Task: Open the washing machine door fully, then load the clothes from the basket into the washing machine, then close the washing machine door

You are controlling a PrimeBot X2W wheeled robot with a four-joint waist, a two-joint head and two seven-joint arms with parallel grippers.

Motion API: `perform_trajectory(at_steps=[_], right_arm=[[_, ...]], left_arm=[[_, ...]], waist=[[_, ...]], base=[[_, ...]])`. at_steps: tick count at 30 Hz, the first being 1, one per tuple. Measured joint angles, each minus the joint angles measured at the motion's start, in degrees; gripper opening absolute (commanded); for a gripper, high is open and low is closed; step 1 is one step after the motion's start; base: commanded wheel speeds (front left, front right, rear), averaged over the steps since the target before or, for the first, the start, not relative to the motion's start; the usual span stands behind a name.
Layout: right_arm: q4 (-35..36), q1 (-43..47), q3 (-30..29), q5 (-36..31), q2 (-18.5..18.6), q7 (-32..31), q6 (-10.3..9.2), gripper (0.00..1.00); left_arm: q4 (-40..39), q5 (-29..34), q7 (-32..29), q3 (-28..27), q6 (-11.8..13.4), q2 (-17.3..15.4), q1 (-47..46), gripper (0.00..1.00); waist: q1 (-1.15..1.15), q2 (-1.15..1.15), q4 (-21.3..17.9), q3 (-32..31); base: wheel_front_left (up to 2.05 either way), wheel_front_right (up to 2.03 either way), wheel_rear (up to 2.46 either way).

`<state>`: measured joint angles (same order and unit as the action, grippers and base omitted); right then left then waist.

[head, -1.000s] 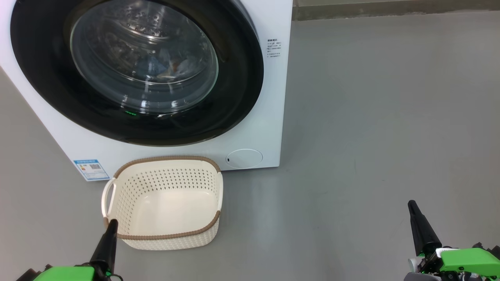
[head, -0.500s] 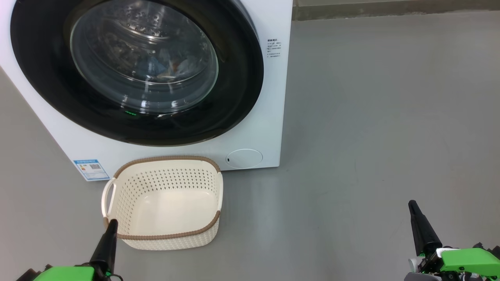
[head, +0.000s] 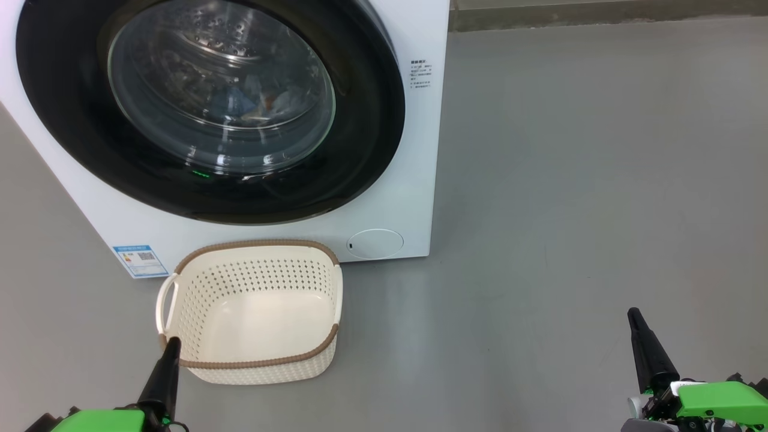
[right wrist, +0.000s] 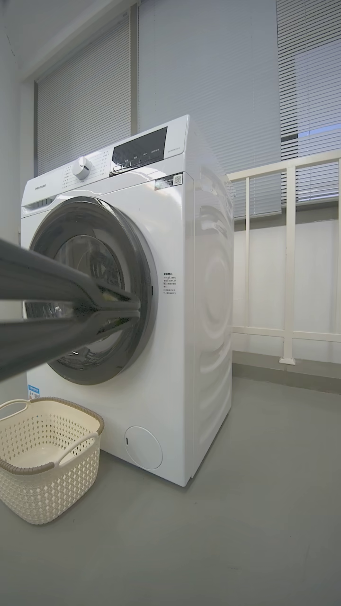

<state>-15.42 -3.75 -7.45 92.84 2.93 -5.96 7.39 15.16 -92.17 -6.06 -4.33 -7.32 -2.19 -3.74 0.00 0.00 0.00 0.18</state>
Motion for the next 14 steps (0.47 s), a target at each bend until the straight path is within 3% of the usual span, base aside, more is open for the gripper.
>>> perform_trajectory(at_steps=[14], right_arm=[[0.0,0.0,-0.1,0.0,0.0,0.0,0.00,0.00]], left_arm=[[0.0,0.0,0.0,-0.1,0.0,0.0,0.0,0.00]], waist=[[0.00,0.00,0.0,0.0]], base=[[0.00,0.00,0.00]])
